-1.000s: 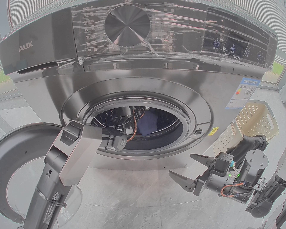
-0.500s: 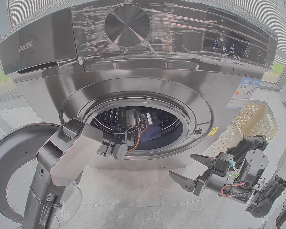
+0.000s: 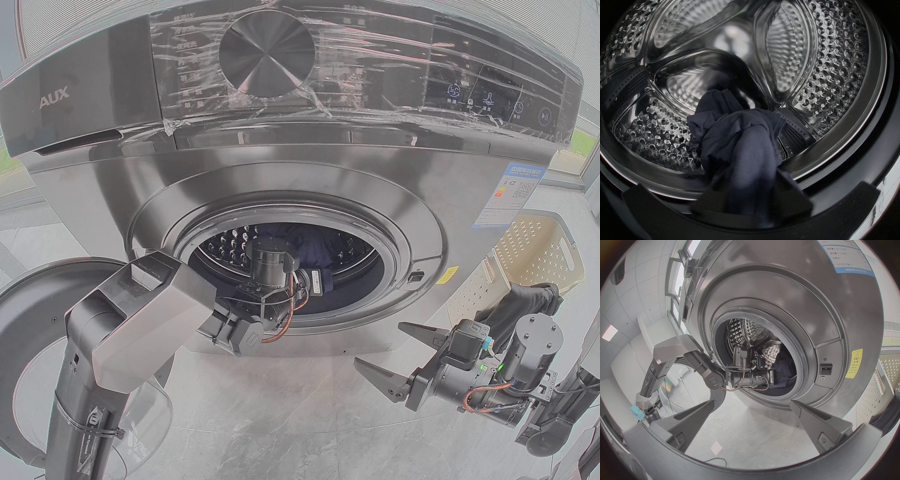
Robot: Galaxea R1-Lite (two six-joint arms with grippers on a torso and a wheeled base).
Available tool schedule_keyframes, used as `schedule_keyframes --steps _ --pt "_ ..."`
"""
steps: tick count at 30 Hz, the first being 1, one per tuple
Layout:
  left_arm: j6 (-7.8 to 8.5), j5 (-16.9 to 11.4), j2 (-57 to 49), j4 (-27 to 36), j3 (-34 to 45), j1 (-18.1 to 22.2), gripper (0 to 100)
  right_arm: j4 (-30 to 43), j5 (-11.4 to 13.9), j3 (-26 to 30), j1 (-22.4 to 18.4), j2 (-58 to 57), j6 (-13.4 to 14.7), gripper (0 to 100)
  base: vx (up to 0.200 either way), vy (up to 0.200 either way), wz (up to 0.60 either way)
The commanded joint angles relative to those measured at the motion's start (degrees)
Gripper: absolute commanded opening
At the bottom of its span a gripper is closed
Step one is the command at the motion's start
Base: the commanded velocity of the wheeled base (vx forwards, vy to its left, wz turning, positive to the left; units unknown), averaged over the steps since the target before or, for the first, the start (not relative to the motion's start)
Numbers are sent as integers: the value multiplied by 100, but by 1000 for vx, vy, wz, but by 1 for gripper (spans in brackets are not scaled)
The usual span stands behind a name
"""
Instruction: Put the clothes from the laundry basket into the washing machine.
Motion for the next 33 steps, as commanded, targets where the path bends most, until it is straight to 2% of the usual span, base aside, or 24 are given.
schedule_keyframes --steps 1,3,6,11,14,28,29,33 --pt "-13 -12 136 -2 -93 5 0 -4 2 -2 -1 0 8 100 0 0 0" --pt "-22 -12 154 7 -172 14 0 -4 2 -2 -1 0 8 100 0 0 0" --pt "-127 -21 215 42 -612 58 0 -4 2 -2 -1 9 8 100 0 0 0" --pt "-364 243 532 24 -1658 260 0 -4 2 -2 8 9 8 100 0 0 0" --pt "-470 305 646 33 -1930 400 0 -4 2 -2 8 9 8 100 0 0 0" --pt "-505 322 769 -20 -2106 479 0 -4 2 -2 61 9 8 100 0 0 0" --pt "-496 340 769 -11 -2106 462 100 -4 2 -2 61 9 8 100 0 0 0" --pt "-496 340 769 -11 -2132 444 100 -4 2 -2 69 9 8 100 0 0 0"
